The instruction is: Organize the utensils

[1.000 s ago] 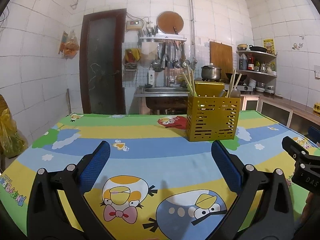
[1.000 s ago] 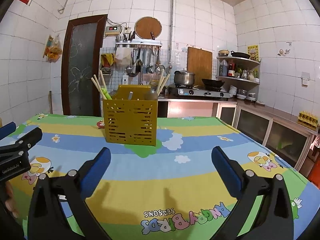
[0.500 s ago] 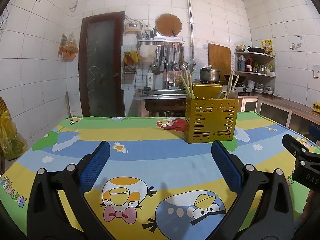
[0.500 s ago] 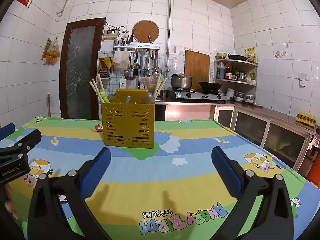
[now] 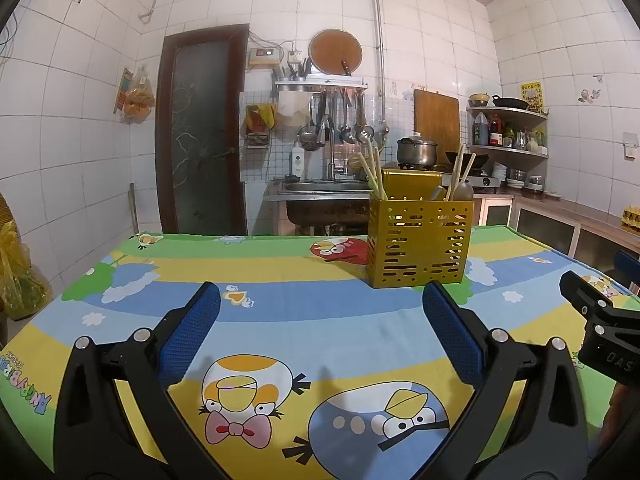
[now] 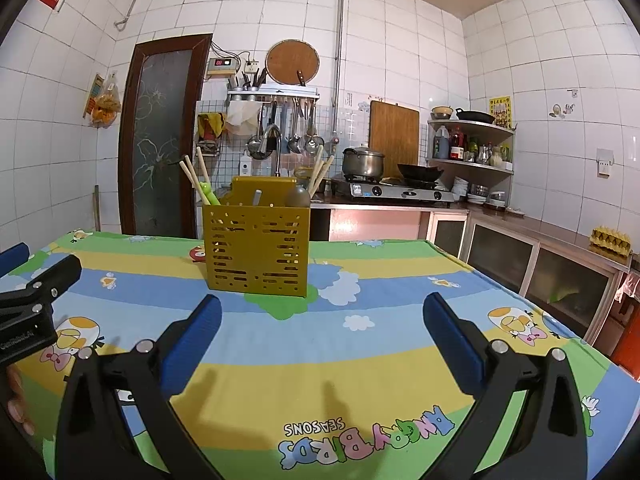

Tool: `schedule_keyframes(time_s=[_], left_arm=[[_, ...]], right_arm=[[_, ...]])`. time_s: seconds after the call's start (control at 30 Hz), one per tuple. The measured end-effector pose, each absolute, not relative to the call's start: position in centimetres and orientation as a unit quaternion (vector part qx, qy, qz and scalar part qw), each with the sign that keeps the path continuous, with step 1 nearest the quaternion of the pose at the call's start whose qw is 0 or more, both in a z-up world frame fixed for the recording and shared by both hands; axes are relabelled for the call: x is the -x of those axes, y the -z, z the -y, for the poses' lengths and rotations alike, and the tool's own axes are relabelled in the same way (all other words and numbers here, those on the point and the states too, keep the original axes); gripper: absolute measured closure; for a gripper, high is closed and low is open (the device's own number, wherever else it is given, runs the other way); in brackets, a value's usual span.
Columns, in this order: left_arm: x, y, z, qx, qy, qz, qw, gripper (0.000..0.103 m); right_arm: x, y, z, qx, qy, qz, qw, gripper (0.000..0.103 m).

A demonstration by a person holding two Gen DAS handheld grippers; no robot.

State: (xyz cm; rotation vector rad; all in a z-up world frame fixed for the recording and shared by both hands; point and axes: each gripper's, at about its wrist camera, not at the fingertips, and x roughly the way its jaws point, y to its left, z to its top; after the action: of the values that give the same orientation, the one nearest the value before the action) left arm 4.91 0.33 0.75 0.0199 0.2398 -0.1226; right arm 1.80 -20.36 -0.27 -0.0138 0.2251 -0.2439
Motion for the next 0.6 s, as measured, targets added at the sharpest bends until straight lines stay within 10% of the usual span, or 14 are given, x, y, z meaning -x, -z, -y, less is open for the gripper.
schedule_keyframes(time_s=[0.6], left_arm=[[-4.75,-0.80,-0.35,-0.008,0.063,-0.116,0.991,0.005]], right_arm=[[-1.79,0.25,20.44,0.009,0.122,-0.112,0.986,0.005]])
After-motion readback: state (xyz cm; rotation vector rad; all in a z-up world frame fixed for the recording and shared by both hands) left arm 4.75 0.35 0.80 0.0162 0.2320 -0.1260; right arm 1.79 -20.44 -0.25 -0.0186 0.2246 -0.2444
